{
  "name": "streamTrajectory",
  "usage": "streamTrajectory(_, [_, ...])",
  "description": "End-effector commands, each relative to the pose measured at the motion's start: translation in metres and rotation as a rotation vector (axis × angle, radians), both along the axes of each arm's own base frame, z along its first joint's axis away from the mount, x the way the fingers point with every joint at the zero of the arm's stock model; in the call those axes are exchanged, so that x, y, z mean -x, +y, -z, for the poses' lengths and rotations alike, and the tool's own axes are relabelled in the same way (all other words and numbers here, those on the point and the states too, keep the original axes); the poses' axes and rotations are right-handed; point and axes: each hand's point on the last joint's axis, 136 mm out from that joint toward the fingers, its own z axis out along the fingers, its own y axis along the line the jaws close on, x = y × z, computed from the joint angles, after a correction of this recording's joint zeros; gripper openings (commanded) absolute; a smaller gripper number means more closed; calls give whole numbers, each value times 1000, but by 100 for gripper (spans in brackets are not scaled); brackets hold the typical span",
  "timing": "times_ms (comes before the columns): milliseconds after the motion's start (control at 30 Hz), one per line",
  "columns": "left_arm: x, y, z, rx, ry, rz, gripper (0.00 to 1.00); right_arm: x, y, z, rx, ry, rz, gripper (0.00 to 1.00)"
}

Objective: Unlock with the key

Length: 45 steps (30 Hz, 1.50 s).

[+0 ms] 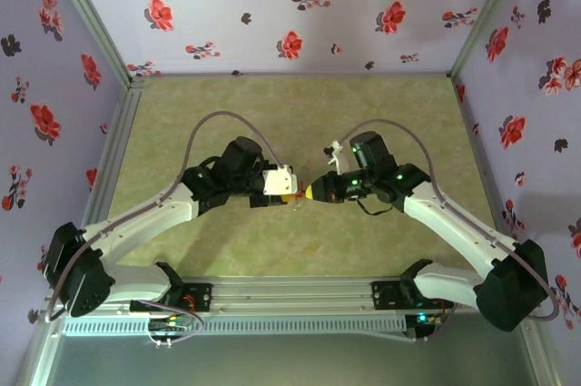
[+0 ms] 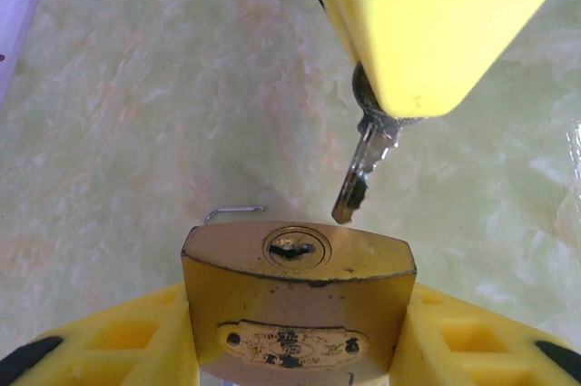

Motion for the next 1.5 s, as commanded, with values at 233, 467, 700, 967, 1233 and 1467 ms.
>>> streamTrajectory(233, [-8,-11,-24,48,-61,1,16,-2,2,-21,-19,-71,-6,0])
streamTrajectory(467, [-7,-11,-20,40,-49,0,16,0,-2,-26,-10,-88,-6,0])
streamTrajectory(700, [-7,-12,-21,41,-43,0,16,0,4,-25,-27,-72,-26,0])
streamTrajectory(967, [-5,-13,-17,34,-31,2,15,0,11,-22,-30,-68,-42,0])
streamTrajectory(1233, [-3,-15,-18,31,-39,13,15,-1,11,-14,-12,-55,-40,0])
streamTrajectory(1467, [4,-16,-14,3,-39,46,14,-5,9,-6,31,-59,-35,0])
